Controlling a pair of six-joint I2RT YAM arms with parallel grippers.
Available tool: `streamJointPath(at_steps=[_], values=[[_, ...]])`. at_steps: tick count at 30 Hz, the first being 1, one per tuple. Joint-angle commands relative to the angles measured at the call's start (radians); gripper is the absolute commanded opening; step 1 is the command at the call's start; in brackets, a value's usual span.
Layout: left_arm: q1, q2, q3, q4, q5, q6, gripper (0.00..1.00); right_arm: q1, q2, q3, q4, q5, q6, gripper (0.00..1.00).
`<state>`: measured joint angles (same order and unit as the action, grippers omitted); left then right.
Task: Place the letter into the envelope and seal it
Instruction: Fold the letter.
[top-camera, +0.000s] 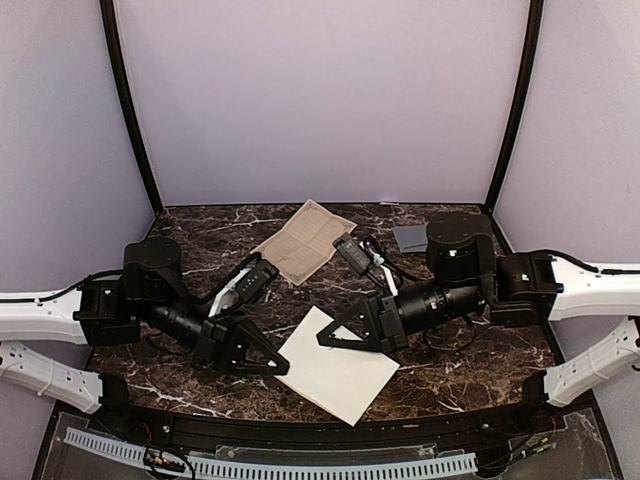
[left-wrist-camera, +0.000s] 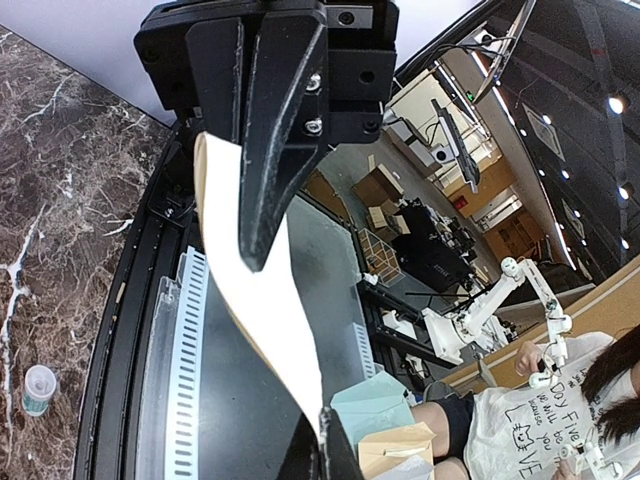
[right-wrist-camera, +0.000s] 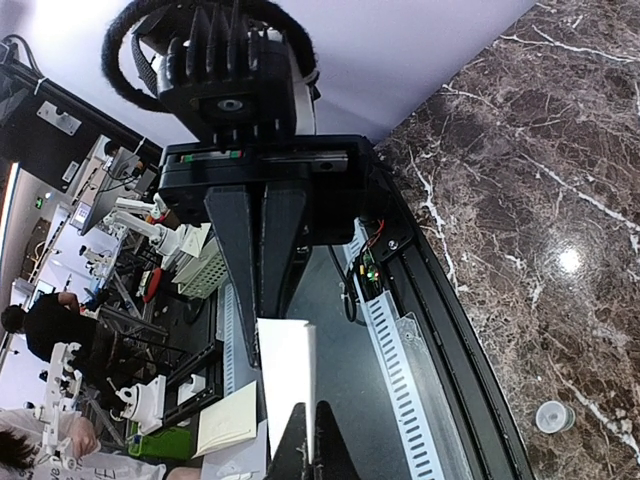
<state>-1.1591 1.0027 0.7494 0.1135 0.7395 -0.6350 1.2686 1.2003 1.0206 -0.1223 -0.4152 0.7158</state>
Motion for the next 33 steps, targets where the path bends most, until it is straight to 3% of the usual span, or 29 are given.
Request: streamJointPath(at_steps=[1,3,5,6,7,9,13,16,22,33], values=[[-0.004,-0.010,0.016,0.020,-0.041,0.016,0.00,-0.006,-0.019,0.002,0.044,0.020,-0.008,0.00],[-0.004,-0.017,0.016,0.013,-0.091,0.018,0.03,-0.006,-0.037,-0.007,0.045,0.052,-0.006,0.00],[-0.004,-0.028,0.012,0.005,-0.170,0.014,0.23,-0.005,-0.061,-0.020,0.048,0.106,0.001,0.00],[-0.002,-0.049,0.001,-0.006,-0.265,-0.001,0.40,-0.006,-0.098,-0.046,0.058,0.231,0.015,0.00],[-0.002,-0.053,-0.002,-0.009,-0.330,-0.005,0.50,-0.005,-0.114,-0.057,0.065,0.281,0.020,0.00],[-0.002,-0.070,-0.013,-0.023,-0.441,-0.028,0.65,-0.006,-0.142,-0.088,0.097,0.375,0.035,0.00],[-0.002,-0.114,-0.039,-0.051,-0.666,-0.108,0.81,-0.006,-0.187,-0.144,0.203,0.521,0.051,0.00],[-0.002,-0.142,-0.060,-0.023,-0.769,-0.179,0.87,-0.005,-0.217,-0.200,0.314,0.581,0.060,0.00],[-0.002,-0.137,-0.082,0.099,-0.805,-0.249,0.90,-0.003,-0.206,-0.247,0.537,0.580,0.044,0.00],[-0.006,-0.008,-0.059,0.340,-0.711,-0.285,0.90,0.010,-0.096,-0.237,0.694,0.583,0.063,0.00]])
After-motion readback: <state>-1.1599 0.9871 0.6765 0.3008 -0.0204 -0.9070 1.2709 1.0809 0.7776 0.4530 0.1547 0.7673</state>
